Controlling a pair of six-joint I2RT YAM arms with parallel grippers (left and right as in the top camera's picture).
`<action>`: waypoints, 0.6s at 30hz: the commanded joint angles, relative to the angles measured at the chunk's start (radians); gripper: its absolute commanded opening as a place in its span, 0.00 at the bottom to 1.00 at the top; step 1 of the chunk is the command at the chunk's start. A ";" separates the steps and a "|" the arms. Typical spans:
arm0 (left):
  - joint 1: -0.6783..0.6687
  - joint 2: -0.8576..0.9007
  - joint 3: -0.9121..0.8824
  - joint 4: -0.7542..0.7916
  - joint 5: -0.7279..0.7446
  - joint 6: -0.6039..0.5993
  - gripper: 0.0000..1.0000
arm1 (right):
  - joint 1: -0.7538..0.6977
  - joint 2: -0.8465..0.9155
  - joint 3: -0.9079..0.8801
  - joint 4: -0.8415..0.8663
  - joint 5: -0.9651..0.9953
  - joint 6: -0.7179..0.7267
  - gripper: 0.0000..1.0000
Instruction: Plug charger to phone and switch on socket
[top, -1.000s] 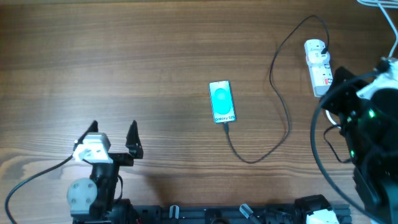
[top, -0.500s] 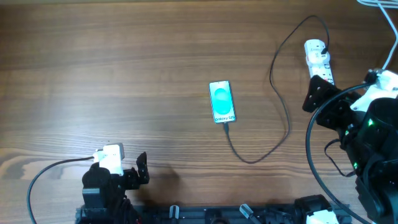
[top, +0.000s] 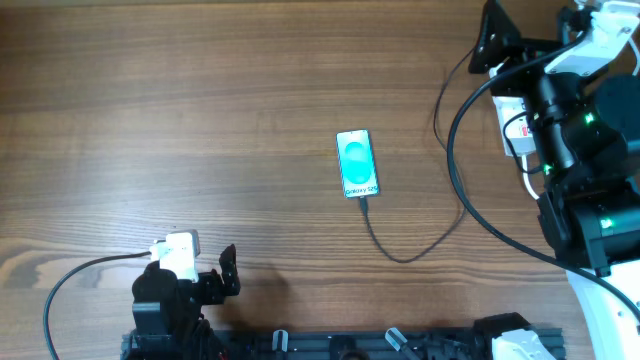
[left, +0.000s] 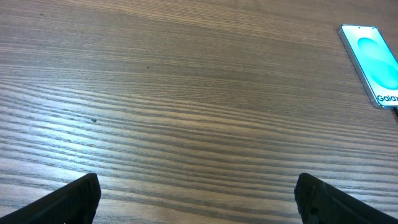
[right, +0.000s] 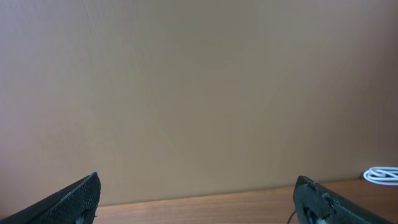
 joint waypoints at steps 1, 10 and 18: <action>0.001 -0.007 0.000 -0.006 0.009 -0.005 1.00 | -0.019 -0.074 -0.035 0.013 0.007 -0.072 1.00; 0.001 -0.007 0.000 -0.006 0.009 -0.005 1.00 | -0.161 -0.578 -0.698 0.478 0.014 -0.063 1.00; 0.001 -0.007 0.000 -0.006 0.009 -0.005 1.00 | -0.189 -1.014 -1.258 0.775 0.189 0.192 1.00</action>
